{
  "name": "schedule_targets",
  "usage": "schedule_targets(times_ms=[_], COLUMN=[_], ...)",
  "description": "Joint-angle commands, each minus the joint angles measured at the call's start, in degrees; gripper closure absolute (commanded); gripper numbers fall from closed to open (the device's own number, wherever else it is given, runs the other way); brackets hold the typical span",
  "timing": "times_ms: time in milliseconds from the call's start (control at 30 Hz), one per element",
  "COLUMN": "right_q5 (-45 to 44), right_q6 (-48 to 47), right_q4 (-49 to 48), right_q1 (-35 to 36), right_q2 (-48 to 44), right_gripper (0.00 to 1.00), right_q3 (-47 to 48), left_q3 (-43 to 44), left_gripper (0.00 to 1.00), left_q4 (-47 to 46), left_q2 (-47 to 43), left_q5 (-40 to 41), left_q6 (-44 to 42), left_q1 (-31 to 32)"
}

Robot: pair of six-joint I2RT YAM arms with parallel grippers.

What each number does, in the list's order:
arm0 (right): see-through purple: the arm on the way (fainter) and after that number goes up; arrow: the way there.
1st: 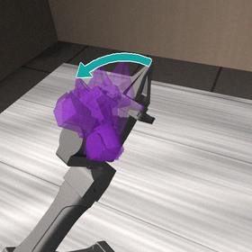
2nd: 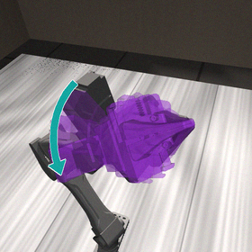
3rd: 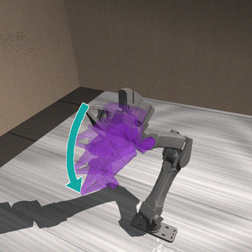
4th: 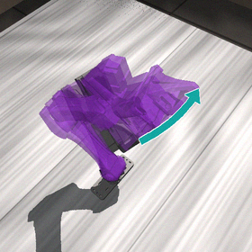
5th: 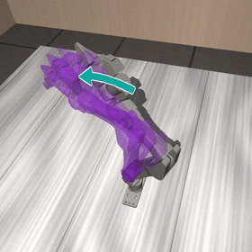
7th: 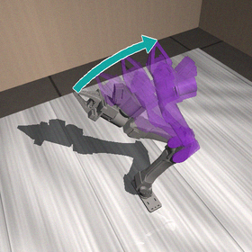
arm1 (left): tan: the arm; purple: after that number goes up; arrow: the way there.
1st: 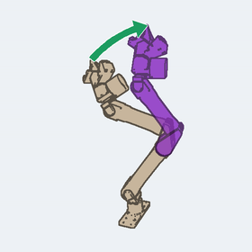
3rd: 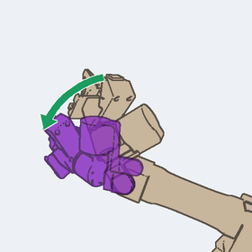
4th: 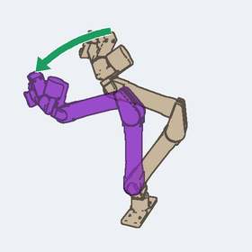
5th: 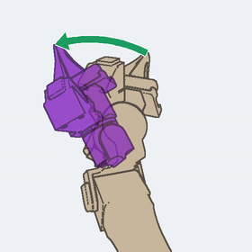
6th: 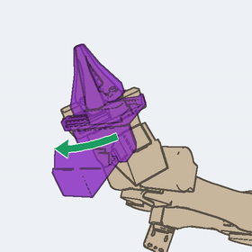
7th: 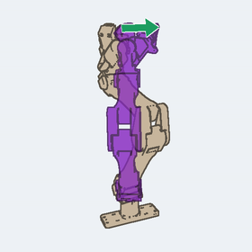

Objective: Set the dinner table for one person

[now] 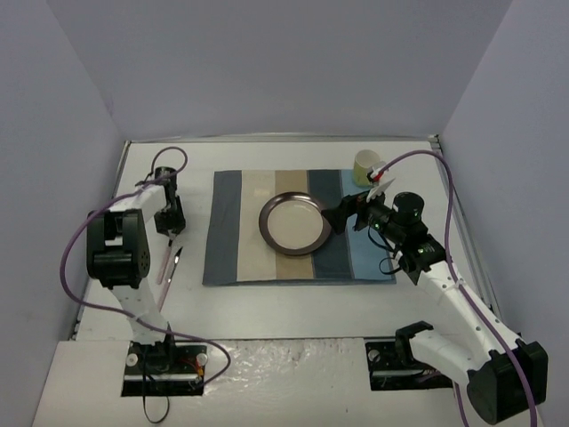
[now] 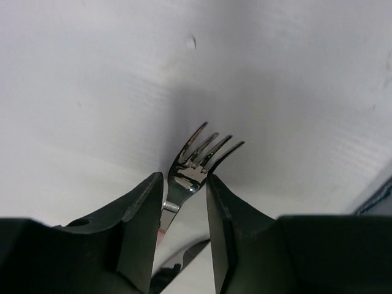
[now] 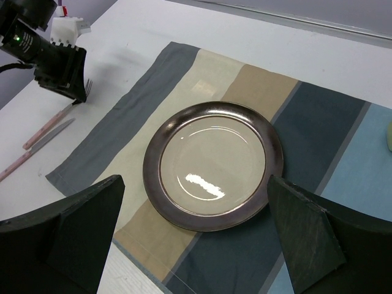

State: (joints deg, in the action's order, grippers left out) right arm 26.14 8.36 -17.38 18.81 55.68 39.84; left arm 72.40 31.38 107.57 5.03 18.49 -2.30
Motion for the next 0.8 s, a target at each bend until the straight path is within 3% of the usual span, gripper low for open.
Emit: schedule_targets(times_ms=[0,200,333,433,633,767], right_q5=[-1.0,-1.2,-1.2,-1.2,-0.8,-0.7], right_q6=[-0.8,-1.0,-0.9,-1.1,-0.6,-0.4], right_q4=[-3.5,-3.2,-3.2,-2.7,-3.0,-3.2], right_q1=[0.3,0.4,0.4,0.4,0.4,0.4], right_q2=[0.0,1.0,1.0,0.7,0.0,-0.1], right_gripper=[0.01,0.01,0.01,0.01,0.00,0.00], right_q3=[1.4,1.8,1.8,1.9,1.1,0.8], left_q3=[4.2,10.4,14.6,16.1,11.6,6.3], left_gripper=[0.76,0.87,0.87,0.81,0.59,0.52], left_q4=[-3.0,-2.4,-0.7,1.5,2.5,3.8], left_q2=[5.7,10.1,11.8,10.3,-1.2,-7.0], left_q5=[-0.1,-1.3,-1.2,-0.1,2.1,2.4], left_q6=[0.1,-0.3,0.0,0.5,1.9,8.0], left_q1=[-2.4,-2.8,-3.2,-3.7,-3.9,-3.8])
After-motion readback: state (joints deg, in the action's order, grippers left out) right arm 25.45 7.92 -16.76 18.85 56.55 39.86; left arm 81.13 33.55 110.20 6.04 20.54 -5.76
